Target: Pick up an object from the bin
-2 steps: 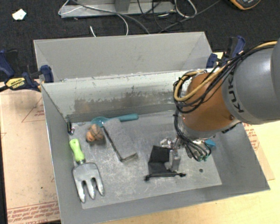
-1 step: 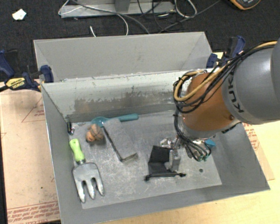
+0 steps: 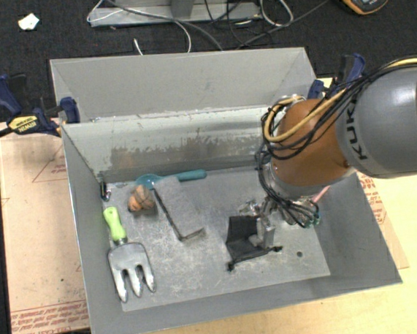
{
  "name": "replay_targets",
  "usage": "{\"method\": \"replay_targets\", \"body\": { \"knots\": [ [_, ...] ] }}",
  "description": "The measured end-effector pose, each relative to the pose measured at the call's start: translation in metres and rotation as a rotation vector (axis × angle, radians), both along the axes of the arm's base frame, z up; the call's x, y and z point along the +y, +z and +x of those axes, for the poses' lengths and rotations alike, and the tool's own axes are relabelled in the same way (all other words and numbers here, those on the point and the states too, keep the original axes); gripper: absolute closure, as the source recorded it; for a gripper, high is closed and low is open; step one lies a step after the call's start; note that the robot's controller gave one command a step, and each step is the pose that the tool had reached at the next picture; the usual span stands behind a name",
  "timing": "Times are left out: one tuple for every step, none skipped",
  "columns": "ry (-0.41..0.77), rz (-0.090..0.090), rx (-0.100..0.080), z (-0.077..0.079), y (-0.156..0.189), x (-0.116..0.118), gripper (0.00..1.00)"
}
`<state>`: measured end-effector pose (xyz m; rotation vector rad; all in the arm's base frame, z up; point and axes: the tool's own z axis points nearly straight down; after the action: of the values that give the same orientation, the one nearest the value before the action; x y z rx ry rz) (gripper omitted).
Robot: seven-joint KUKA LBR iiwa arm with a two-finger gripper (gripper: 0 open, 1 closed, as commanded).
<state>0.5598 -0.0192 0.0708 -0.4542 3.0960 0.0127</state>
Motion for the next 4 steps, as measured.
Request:
{"method": "replay_targets", "body": {
  "knots": [
    [0.227,-0.004,-0.006,0.02,0.0,-0.045,1.0],
    [0.209,-0.001,-0.002,0.02,0.087,-0.031,1.0],
    [0.469,-0.006,-0.011,0.038,0.053,-0.064,1.0],
    [0.628,-0.003,-0.006,0.031,0.082,-0.059,1.0]
  ]
}}
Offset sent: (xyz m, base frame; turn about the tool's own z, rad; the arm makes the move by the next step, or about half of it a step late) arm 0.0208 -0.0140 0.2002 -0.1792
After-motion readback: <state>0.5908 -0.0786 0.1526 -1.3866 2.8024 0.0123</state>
